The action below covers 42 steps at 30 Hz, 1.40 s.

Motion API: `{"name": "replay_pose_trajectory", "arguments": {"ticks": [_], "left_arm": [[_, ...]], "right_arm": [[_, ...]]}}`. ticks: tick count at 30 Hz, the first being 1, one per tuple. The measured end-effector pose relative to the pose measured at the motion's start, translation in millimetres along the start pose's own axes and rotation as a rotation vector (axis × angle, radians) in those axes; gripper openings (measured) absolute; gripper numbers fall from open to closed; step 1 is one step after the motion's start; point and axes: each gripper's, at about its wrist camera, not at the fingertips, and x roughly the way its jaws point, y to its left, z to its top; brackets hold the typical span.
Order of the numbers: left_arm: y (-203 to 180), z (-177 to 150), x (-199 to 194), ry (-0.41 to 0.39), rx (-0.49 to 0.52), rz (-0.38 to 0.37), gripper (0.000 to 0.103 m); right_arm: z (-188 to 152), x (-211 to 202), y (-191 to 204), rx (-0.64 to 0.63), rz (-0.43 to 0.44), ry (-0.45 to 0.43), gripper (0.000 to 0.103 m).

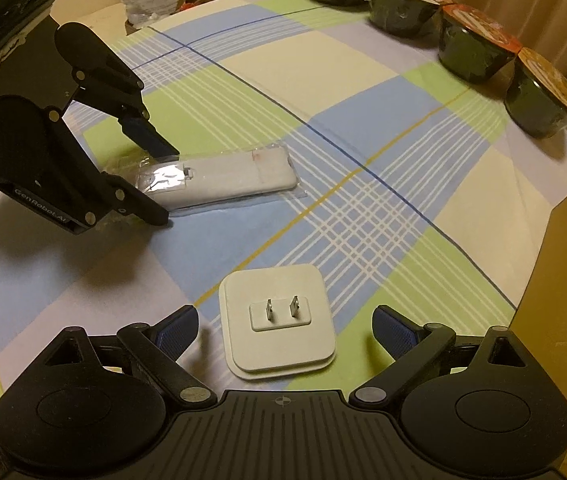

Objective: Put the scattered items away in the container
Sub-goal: 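Lift the bagged packet and white plug off the table with both tools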

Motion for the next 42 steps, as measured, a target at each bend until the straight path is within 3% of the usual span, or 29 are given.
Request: {"name": "replay_pose_trajectory", "arguments": {"ticks": [4, 10, 15, 19, 20, 21, 22, 35, 37, 42], "left_arm": [[7, -1, 0, -0.008, -0.037, 0.005, 0.046], [13, 1, 0, -0.001, -0.074, 0.015, 0.034], [4, 0, -2, 0.006, -0.013, 0.021, 0.033], [3, -5, -4, -0.004, -0.021, 0.011, 0.033], [3, -6, -5, -0.007, -0.021, 0.012, 0.033], [2, -7, -5, -0.008, -0.021, 0.013, 0.033], [1, -7, -5, -0.007, -0.022, 0.011, 0.033], [-1, -8, -5, -0.001, -0.025, 0.009, 0.038], [0, -8, -4, -0.001, -0.029, 0.009, 0.038], [-4, -5, -5, 0.011, -0.026, 0.016, 0.033]], "right_arm": [[0, 0, -1, 0.000, 0.002, -0.003, 0.099], [-1, 3, 0, -0.007, 0.007, -0.002, 0.098], [0, 2, 2, -0.014, 0.021, -0.006, 0.098], [-1, 4, 1, -0.013, 0.022, -0.002, 0.098], [-1, 5, 0, -0.009, 0.023, 0.000, 0.094], [-1, 6, -1, -0.005, 0.027, 0.005, 0.083], [-1, 7, -2, 0.001, 0.030, 0.014, 0.081], [-1, 19, -3, 0.018, 0.041, 0.032, 0.081], [-1, 20, -4, 0.033, 0.055, 0.034, 0.069], [0, 17, 2, 0.029, 0.042, 0.050, 0.068]]}}
